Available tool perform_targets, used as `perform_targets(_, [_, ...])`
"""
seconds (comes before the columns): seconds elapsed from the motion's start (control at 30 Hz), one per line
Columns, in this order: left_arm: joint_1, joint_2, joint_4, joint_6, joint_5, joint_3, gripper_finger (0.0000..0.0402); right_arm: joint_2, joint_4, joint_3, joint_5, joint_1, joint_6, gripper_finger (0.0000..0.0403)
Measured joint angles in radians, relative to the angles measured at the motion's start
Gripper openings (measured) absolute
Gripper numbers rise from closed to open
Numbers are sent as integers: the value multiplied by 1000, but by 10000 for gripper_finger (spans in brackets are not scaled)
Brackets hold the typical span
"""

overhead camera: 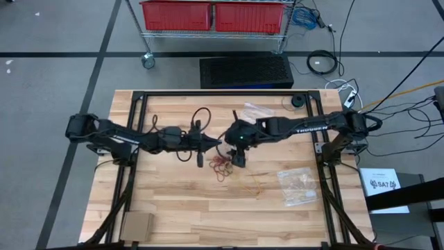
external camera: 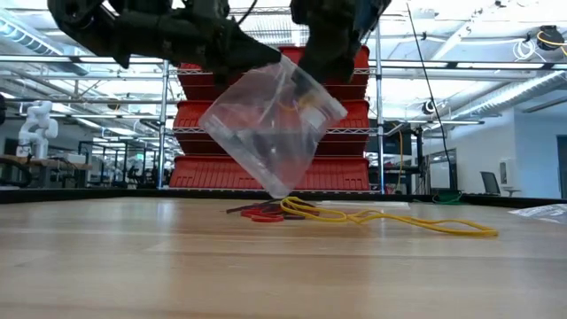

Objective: Sort rubber bands
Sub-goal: Put the yellow rubber band into the top left transparent zip bag

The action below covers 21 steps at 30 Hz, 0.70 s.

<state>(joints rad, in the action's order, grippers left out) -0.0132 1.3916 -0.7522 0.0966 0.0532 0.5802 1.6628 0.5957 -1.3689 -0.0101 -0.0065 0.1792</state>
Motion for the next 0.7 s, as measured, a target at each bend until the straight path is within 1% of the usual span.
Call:
perform_targets(0.07, [0,23,0,-8,0,18,0,-11,26,0,-27,-10,3,197])
perform_targets(0.2, [0,35,-5,-26,0,32,0,-53,100,0,-48,-26,4,190])
perform_targets(0.27, [0,35,-34,-31,1,33,0,-85,128,0,-48,-28,4,188])
perform_targets(0.4, [-5,35,-118,-33,5,34,0,-130,131,-1,-48,-30,3,188])
perform_targets(0.63, [-27,35,-140,-27,57,34,0,-115,130,-1,-34,-30,-11,185])
perform_targets(0.7, [-32,40,-155,-27,65,34,0,-111,131,-1,-5,-30,-20,178])
